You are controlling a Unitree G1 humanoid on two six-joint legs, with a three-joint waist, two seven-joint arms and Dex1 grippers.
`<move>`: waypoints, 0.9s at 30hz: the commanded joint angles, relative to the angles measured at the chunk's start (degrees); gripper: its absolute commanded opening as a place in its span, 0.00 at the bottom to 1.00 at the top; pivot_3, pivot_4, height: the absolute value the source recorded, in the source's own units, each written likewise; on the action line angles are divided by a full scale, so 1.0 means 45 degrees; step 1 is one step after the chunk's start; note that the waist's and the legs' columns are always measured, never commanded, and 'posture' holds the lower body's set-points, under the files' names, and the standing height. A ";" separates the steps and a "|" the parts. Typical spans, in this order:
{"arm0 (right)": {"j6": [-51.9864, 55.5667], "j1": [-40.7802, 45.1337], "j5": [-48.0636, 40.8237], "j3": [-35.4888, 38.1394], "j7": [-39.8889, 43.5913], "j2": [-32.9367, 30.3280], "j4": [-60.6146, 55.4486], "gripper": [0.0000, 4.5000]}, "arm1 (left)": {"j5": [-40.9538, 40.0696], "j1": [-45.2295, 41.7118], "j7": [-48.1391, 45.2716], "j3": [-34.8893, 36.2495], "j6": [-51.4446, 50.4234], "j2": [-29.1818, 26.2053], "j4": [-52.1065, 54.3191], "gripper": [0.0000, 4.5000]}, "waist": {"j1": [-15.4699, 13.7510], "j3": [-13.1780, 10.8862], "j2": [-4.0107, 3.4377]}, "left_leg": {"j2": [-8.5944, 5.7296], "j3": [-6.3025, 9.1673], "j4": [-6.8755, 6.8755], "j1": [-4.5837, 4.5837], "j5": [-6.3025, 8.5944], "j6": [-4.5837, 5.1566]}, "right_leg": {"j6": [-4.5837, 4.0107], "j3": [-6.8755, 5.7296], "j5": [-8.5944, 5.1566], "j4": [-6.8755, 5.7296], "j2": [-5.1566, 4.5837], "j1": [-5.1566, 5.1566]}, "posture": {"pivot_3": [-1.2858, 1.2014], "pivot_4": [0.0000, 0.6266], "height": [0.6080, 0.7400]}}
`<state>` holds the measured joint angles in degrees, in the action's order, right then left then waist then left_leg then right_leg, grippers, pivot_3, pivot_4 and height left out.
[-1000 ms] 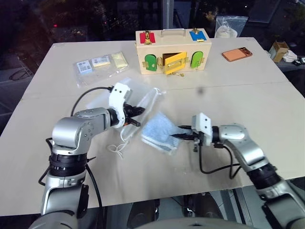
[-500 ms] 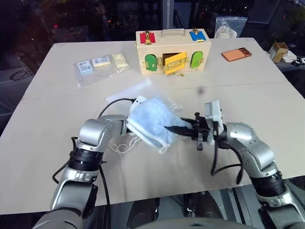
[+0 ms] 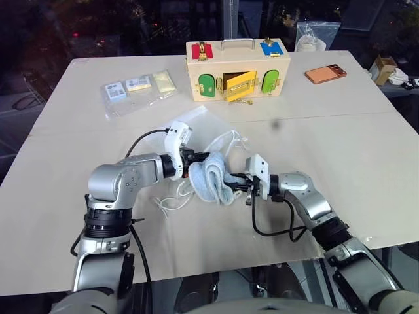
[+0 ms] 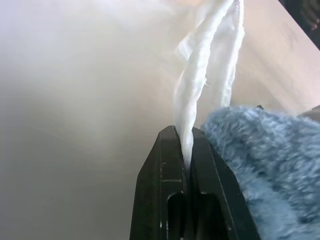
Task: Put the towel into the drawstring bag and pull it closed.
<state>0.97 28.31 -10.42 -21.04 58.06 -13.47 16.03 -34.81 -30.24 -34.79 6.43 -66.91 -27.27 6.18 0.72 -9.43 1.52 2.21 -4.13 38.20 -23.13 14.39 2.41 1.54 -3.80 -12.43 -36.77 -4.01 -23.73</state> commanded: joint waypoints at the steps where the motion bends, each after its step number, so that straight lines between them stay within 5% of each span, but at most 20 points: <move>1: 0.0591 -0.0197 0.1378 -0.0489 -0.0341 -0.0760 0.0239 0.01 | -0.0795 -0.0281 -0.0031 0.0944 0.0044 -0.0081 0.0933 0.00 | -0.0016 0.0000 0.0000 | 0.0000 0.0000 0.0000 0.0001 0.0000 -0.0001 | 0.0000 0.0001 0.0000 0.0000 -0.0001 0.0000 | 0.52 0.24 1.00; 12: 0.3918 -0.0281 0.1041 0.0173 -0.2411 -0.0579 -0.1304 0.01 | -0.1544 -0.0874 -0.0498 0.1587 -0.0543 -0.1003 0.0397 0.00 | 0.0008 0.0000 -0.0001 | 0.0007 0.0009 -0.0002 0.0003 -0.0005 -0.0011 | -0.0004 0.0007 0.0001 -0.0009 -0.0005 0.0000 | 0.52 0.24 1.00; 17: 0.6557 -0.1262 -0.6197 0.3300 -0.0497 0.0761 -0.4374 0.01 | 0.0496 -0.0080 -0.1332 -0.0574 0.1954 -0.2554 0.0772 0.00 | -0.0037 -0.0010 -0.0011 | 0.0004 0.0016 -0.0005 -0.0011 -0.0004 -0.0011 | -0.0004 0.0003 0.0001 0.0000 -0.0009 0.0002 | 0.52 0.24 1.00; 21: 0.8214 -0.1458 -0.9606 0.4815 -0.0828 0.0932 -0.6227 0.01 | 0.1866 0.0291 -0.1341 -0.1596 0.3828 -0.2877 0.0504 0.00 | -0.0026 -0.0024 -0.0034 | -0.0005 0.0016 -0.0005 -0.0031 -0.0001 -0.0007 | -0.0008 0.0011 0.0004 0.0018 -0.0039 -0.0003 | 0.52 0.24 1.00; 27: 0.8010 -0.1397 -0.9918 0.5570 -0.1952 0.0780 -0.6964 0.01 | 0.2039 0.0377 -0.1540 -0.1580 0.4269 -0.2806 0.0332 0.00 | -0.0028 -0.0024 -0.0034 | 0.0007 0.0050 -0.0011 -0.0043 0.0034 0.0052 | -0.0014 -0.0014 0.0000 0.0009 -0.0060 -0.0022 | 0.52 0.24 1.00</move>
<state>39.17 21.35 -55.28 2.94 50.46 -10.45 -13.42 -26.18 -28.59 -41.11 -1.27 -49.40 -39.14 6.70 0.59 -9.54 1.37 2.24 -3.91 38.15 -23.33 14.54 2.65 1.48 -3.85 -12.43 -36.73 -4.25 -23.83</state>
